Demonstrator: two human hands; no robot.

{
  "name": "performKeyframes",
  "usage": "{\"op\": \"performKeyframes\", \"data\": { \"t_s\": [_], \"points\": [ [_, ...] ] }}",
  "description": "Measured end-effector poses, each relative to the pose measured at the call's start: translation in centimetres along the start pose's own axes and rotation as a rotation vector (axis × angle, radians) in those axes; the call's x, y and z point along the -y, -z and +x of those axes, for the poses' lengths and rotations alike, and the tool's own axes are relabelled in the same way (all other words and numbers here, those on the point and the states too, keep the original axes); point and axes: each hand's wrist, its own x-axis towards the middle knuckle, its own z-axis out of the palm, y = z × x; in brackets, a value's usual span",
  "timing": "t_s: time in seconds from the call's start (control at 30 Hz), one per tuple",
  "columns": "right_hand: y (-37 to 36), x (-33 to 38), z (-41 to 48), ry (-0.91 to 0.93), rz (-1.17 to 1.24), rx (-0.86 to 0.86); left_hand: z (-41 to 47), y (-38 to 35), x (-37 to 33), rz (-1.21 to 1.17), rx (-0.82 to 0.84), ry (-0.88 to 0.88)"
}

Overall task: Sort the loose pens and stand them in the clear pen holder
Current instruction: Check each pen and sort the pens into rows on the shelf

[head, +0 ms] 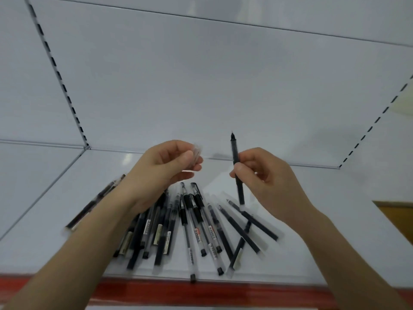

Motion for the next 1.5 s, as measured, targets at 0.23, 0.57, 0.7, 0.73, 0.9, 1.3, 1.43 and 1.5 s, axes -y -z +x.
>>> {"op": "performKeyframes", "data": {
  "t_s": [0.23,0.57,0.7,0.73,0.9,1.3,1.43,1.5],
  "points": [
    [0.9,1.9,-1.6,0.014,0.082,0.008,-1.5,-1.3,-0.7,-0.198,0.073,-0.053],
    [1.0,2.4,-2.8,-0.012,0.098,0.018,-2.7,-3.1,-2.0,-0.304,-0.015,-0.072],
    [0.9,2.8,-3.4,0.008,0.119,0.01,-2.8,-3.0,-2.0,-0.329,-0.053,-0.082],
    [0.9,2.9,-3.5,0.01,0.121,0.012,-2.9,-3.0,-2.0,-0.324,-0.048,-0.085],
    [0.9,3.0,-3.6,0.024,0.146,0.009,-3.1,-2.9,-1.6,-0.264,-0.006,-0.127],
    [0.7,3.1,-4.3,0.1,0.125,0.082,-3.2,-2.3,-1.5,-0.229,0.04,-0.177],
    [0.6,3.3,-4.4,0.092,0.136,0.085,-3.2,-2.2,-1.5,-0.247,0.033,-0.174],
    [0.6,3.4,-4.3,0.081,0.127,0.083,-3.2,-2.3,-1.5,-0.254,0.02,-0.157]
  ]
}}
